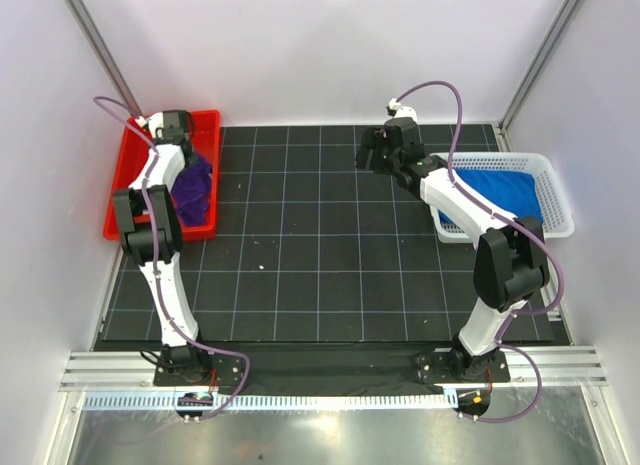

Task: Fold and stack the towels
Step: Grab crumpled towel

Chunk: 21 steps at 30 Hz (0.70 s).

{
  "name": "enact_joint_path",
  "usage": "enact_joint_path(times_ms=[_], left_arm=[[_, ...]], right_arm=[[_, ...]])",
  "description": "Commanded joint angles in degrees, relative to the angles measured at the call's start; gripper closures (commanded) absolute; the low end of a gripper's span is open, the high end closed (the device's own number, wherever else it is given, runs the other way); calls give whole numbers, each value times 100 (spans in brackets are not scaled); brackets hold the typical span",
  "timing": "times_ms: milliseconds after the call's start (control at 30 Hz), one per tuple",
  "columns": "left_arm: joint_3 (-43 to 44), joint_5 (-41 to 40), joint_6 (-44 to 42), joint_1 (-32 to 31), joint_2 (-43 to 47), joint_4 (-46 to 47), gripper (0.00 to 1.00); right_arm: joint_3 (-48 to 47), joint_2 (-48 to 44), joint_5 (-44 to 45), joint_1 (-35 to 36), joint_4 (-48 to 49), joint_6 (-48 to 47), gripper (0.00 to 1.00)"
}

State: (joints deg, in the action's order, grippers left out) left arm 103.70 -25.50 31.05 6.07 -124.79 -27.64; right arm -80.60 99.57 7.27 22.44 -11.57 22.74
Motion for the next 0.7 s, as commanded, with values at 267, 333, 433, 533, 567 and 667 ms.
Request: enact_joint_path(times_ms=[267,333,433,533,567,667], left_arm=[[168,203,59,158,-274,197,65],[151,212,59,158,-274,197,68],[151,255,51,149,-204,224,77],[107,352,42,158,-29,329,88],[98,405,42,158,42,347,92],[-33,589,50,149,331,487,100]], right_arm=[[-9,-175,-50,15,208,46,21],[-26,-166,-59,15,208,55,21],[-17,-157,-68,15,208,55,21],[-17,-157,-68,15,208,64,21],[-17,-148,-68,15,217,64,21],[-26,-122,-94,15,217,55,22]])
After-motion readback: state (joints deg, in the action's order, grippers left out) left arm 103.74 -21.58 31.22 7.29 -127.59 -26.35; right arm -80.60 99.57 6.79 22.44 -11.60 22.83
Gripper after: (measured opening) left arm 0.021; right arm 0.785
